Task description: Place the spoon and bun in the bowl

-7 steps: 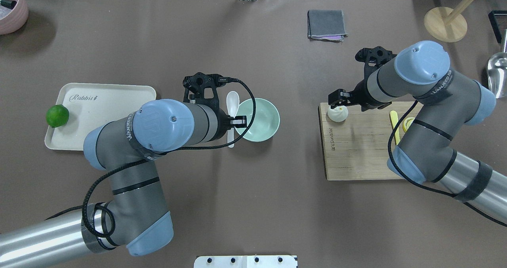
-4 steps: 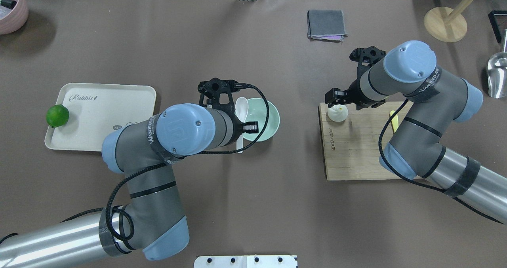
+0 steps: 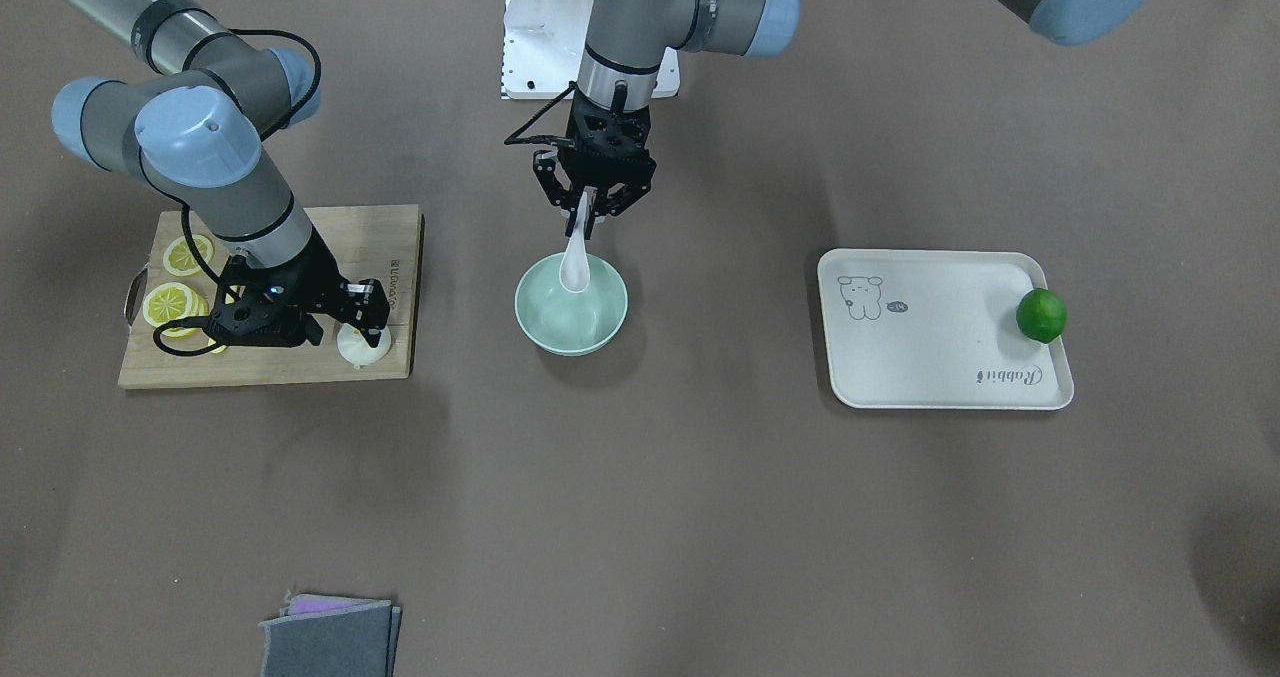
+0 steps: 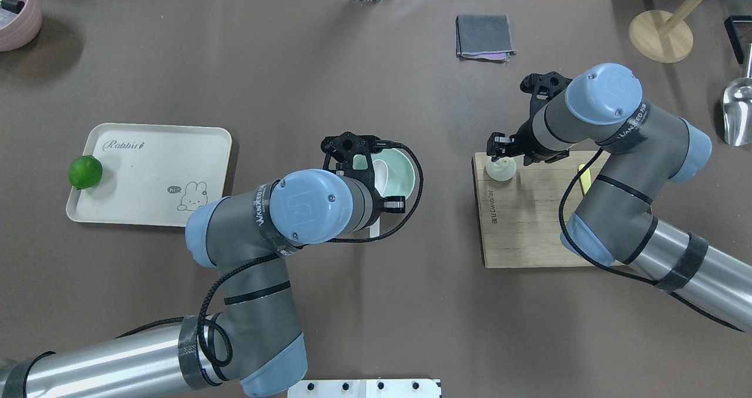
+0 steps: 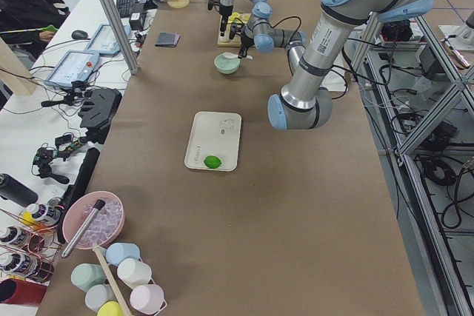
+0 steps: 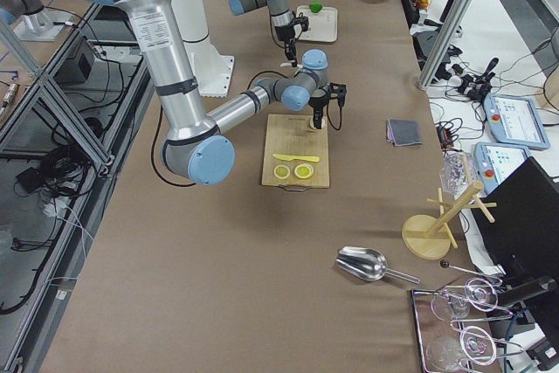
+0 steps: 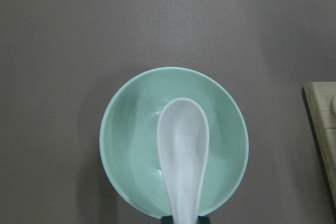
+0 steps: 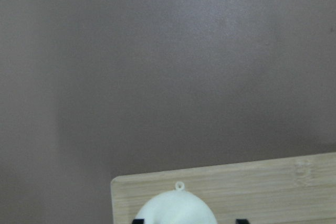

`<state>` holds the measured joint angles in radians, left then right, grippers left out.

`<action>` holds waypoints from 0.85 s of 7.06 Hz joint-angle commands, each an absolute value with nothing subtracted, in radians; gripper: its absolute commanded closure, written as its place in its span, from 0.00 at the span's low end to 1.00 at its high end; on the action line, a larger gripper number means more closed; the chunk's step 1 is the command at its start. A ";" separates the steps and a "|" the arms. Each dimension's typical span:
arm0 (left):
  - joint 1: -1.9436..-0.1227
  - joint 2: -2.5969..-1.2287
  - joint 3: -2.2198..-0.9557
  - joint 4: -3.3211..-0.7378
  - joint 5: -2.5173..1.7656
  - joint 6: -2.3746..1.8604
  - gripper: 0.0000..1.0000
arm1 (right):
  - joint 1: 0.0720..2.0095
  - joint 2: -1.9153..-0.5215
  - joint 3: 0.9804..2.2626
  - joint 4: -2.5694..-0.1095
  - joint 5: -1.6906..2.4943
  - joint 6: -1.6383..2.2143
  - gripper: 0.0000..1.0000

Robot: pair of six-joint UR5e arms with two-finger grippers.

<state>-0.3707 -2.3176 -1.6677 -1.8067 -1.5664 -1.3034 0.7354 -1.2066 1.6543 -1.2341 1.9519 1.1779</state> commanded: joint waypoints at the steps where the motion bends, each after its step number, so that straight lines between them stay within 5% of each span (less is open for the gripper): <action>1: -0.368 -2.324 -1.660 -1.802 -1.566 -1.302 1.00 | 0.730 -1.197 1.652 -1.238 1.950 1.198 0.48; 2: -0.368 -2.322 -1.660 -1.802 -1.566 -1.302 1.00 | 0.727 -1.193 1.651 -1.239 1.950 1.200 0.52; 4: -0.368 -2.319 -1.660 -1.801 -1.566 -1.298 1.00 | 0.724 -1.193 1.652 -1.239 1.950 1.200 1.00; 5: -0.368 -2.319 -1.652 -1.801 -1.568 -1.298 0.63 | 0.724 -1.189 1.654 -1.239 1.951 1.200 1.00; 6: -0.368 -2.322 -1.654 -1.807 -1.566 -1.304 0.01 | 0.730 -1.186 1.655 -1.239 1.953 1.200 1.00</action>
<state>-0.3682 -2.3205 -1.6550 -1.8025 -1.5668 -1.2993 0.7257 -1.1898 1.6533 -1.2396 1.9510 1.1995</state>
